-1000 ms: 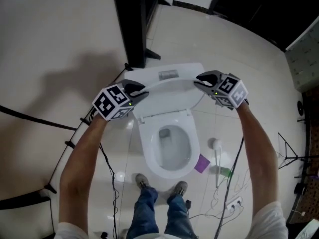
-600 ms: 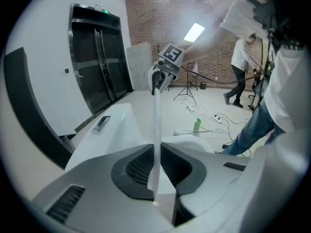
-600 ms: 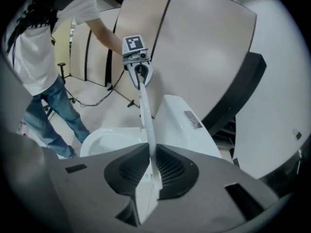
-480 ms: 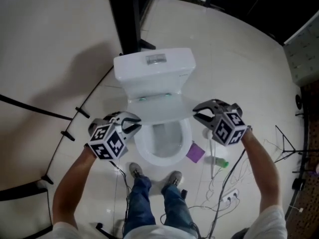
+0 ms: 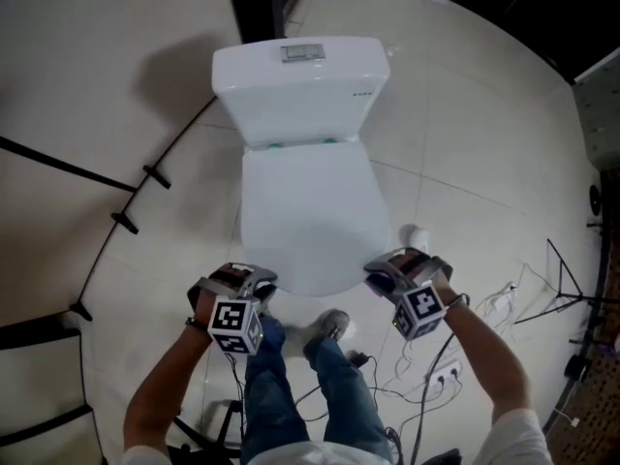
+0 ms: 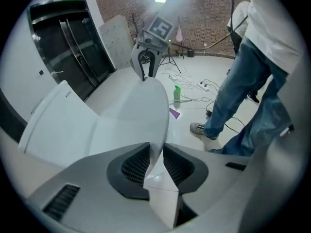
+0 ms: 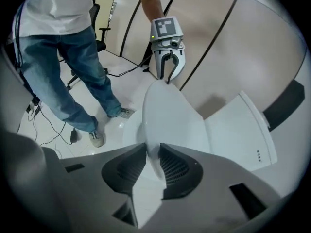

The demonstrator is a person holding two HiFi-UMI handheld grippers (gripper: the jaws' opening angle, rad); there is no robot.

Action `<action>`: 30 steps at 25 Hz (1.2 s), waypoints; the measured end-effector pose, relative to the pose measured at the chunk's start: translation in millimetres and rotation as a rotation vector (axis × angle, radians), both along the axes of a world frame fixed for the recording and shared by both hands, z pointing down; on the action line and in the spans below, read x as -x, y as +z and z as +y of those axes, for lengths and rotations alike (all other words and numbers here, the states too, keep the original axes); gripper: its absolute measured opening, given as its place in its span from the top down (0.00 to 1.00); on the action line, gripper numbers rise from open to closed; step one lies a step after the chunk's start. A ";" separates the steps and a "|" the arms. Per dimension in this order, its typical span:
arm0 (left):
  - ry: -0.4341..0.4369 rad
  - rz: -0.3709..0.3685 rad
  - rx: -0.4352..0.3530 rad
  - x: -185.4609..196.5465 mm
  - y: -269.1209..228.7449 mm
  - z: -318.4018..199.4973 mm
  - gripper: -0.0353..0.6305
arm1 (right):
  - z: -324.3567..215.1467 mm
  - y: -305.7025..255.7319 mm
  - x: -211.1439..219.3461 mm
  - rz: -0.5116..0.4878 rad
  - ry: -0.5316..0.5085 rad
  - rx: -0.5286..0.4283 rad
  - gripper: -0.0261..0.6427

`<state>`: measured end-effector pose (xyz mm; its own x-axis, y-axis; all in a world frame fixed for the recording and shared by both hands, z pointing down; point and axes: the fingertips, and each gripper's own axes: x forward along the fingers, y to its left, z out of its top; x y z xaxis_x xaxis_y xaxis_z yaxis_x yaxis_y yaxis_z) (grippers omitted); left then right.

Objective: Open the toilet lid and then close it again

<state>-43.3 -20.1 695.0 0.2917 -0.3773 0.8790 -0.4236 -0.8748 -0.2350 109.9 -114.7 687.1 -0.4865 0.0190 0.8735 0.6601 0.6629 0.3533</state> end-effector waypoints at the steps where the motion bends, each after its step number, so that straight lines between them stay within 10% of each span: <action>1: 0.002 0.003 0.012 -6.7 12.8 4.7 0.83 | 6.3 17.0 -4.9 0.018 -0.014 0.005 0.82; 20: -0.217 0.227 0.246 -29.9 158.5 31.7 0.82 | 34.7 164.6 -17.3 0.189 0.115 0.215 0.73; 25: -0.323 0.377 0.191 -25.2 106.9 32.4 0.82 | 43.6 112.3 -0.7 0.122 0.319 0.425 0.73; 30: -0.594 0.680 -0.039 -0.7 -54.5 5.9 0.82 | 40.4 -24.0 14.6 -0.127 0.518 0.560 0.73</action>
